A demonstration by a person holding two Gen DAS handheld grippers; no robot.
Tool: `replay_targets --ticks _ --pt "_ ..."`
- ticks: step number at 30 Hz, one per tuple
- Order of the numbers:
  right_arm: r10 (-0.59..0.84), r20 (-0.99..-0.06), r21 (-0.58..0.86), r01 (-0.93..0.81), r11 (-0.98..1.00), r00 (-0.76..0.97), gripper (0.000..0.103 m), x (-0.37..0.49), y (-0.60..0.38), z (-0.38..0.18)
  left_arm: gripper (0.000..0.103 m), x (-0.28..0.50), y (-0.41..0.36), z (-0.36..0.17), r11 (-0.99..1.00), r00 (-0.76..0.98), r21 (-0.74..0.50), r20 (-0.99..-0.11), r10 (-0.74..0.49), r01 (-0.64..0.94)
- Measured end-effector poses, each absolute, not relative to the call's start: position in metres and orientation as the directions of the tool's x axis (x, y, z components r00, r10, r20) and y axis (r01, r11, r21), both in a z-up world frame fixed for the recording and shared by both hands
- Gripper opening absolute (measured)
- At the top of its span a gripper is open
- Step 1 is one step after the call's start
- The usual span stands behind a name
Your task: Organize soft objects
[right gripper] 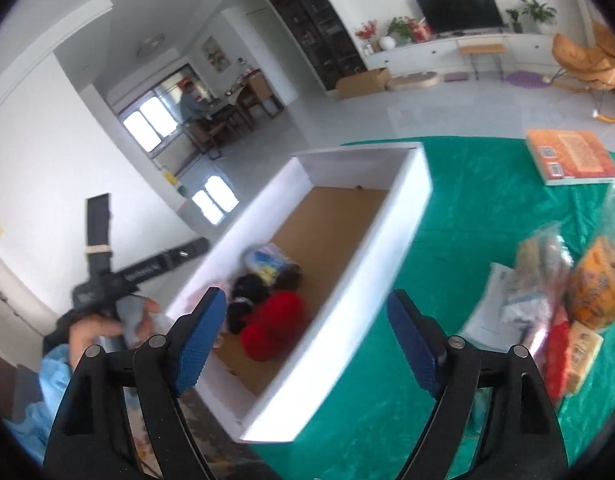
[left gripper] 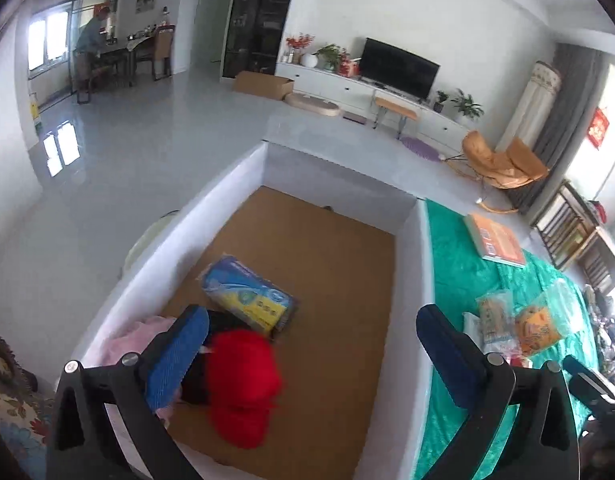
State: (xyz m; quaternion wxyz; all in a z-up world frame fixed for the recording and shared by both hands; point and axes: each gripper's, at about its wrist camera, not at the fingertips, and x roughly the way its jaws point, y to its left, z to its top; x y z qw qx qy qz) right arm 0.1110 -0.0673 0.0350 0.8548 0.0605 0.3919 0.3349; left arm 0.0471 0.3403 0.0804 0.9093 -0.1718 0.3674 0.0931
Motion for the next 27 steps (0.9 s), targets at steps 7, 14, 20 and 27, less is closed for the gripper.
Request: replay_targets --ticks 7,14,20,27 --pt "0.063 -0.746 0.043 -0.046 0.998 0.663 0.085 0.072 -0.226 -0.081 0.103 0.038 0.179 0.059 0.94 0.661 -0.326 -0.683 -0.31 0.103" --pt "-0.207 -0.748 -0.083 0.22 0.972 0.631 0.085 0.068 -0.315 -0.122 0.103 0.057 0.066 -0.046 0.949 0.487 -0.2 -0.821 -0.298 0.243" --pt "-0.191 -0.779 -0.03 0.269 0.963 0.598 0.086 0.07 -0.343 -0.129 0.102 0.084 0.089 -0.084 0.983 0.55 -0.15 -0.815 -0.184 0.106" --pt "-0.202 -0.77 -0.036 0.275 0.961 0.605 0.089 0.079 -0.35 -0.136 0.103 0.103 0.089 -0.101 0.991 0.593 -0.094 -0.794 -0.129 0.091"
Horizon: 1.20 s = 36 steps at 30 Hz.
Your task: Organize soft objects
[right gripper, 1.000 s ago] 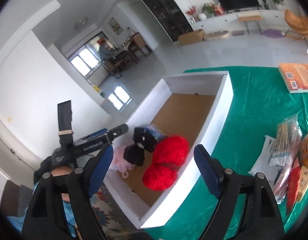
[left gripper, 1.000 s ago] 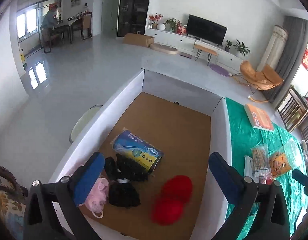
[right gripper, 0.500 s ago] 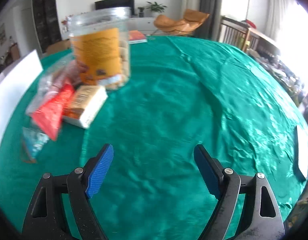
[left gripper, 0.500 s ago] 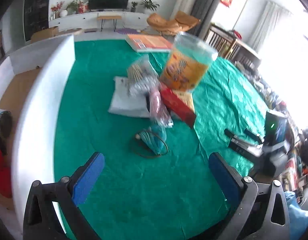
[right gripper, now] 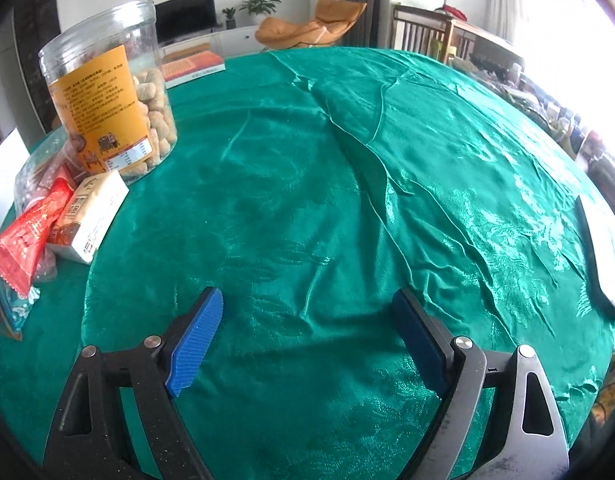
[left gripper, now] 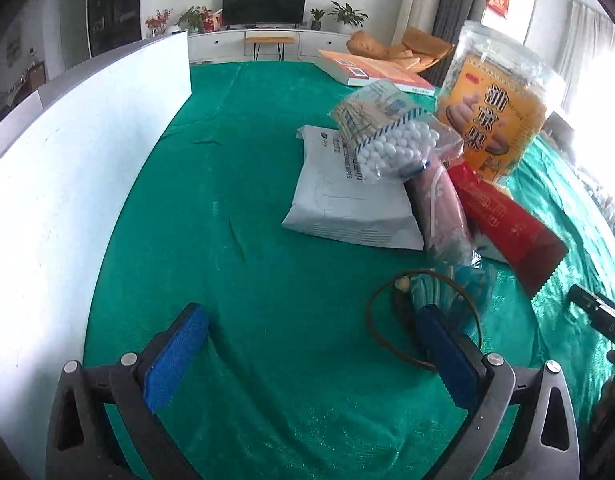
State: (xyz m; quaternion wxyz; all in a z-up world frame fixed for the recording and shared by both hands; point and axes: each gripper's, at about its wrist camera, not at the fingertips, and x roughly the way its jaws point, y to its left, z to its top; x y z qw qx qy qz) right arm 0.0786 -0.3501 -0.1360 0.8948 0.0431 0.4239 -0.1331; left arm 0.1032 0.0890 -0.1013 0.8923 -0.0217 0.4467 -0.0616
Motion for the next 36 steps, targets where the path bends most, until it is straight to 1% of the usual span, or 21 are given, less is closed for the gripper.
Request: replay_targets --ticks 2,4,13,35,36 --pt "-0.203 -0.77 -0.037 0.276 0.961 0.605 0.089 0.079 -0.348 -0.136 0.103 0.104 0.079 -0.104 0.994 0.582 -0.014 -0.81 -0.074 0.106" --pt "-0.203 -0.769 -0.037 0.276 0.961 0.605 0.09 0.077 -0.342 -0.135 0.103 0.105 0.082 -0.105 0.994 0.582 -0.029 -0.809 -0.085 0.104" --pt "-0.206 -0.767 -0.038 0.278 0.96 0.607 0.09 0.062 -0.328 -0.129 0.103 0.105 0.082 -0.106 0.994 0.582 -0.026 -0.809 -0.082 0.104" --pt "-0.207 -0.768 -0.04 0.278 0.96 0.606 0.09 0.074 -0.34 -0.133 0.103 0.105 0.082 -0.105 0.994 0.581 -0.026 -0.81 -0.083 0.105" --pt "-0.207 -0.767 -0.04 0.278 0.96 0.607 0.09 0.064 -0.332 -0.13 0.103 0.105 0.082 -0.105 0.994 0.581 -0.027 -0.81 -0.083 0.105"
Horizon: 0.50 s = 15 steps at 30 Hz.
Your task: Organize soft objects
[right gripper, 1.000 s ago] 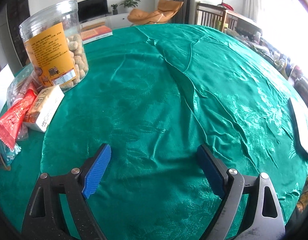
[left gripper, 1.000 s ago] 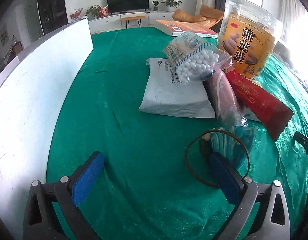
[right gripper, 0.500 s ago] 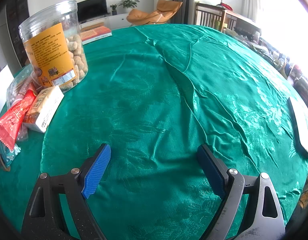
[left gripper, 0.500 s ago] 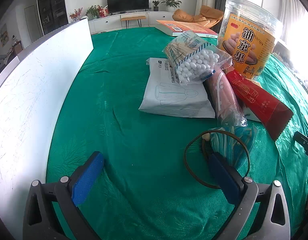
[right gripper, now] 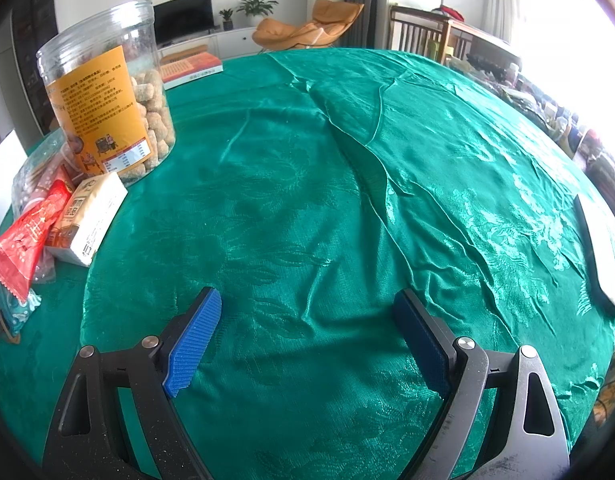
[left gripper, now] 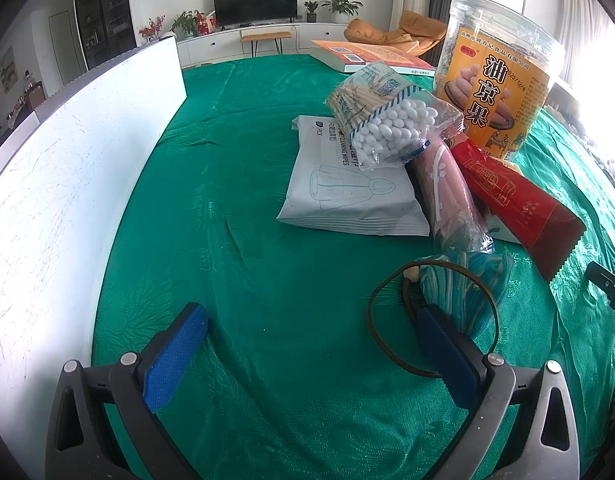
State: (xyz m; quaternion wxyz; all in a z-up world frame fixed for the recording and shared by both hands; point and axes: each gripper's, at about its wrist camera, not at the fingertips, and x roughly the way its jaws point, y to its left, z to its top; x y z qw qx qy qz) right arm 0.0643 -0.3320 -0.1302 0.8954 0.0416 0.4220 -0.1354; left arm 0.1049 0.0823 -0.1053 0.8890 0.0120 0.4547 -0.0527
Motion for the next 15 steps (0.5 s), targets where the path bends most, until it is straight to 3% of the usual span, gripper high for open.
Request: replay_targets --ticks 15 --pt "-0.208 -0.767 -0.039 0.279 0.959 0.607 0.091 0.0571 -0.3233 -0.1257 0.103 0.1055 0.0825 -0.1058 0.994 0.58 -0.026 -0.81 -0.082 0.105"
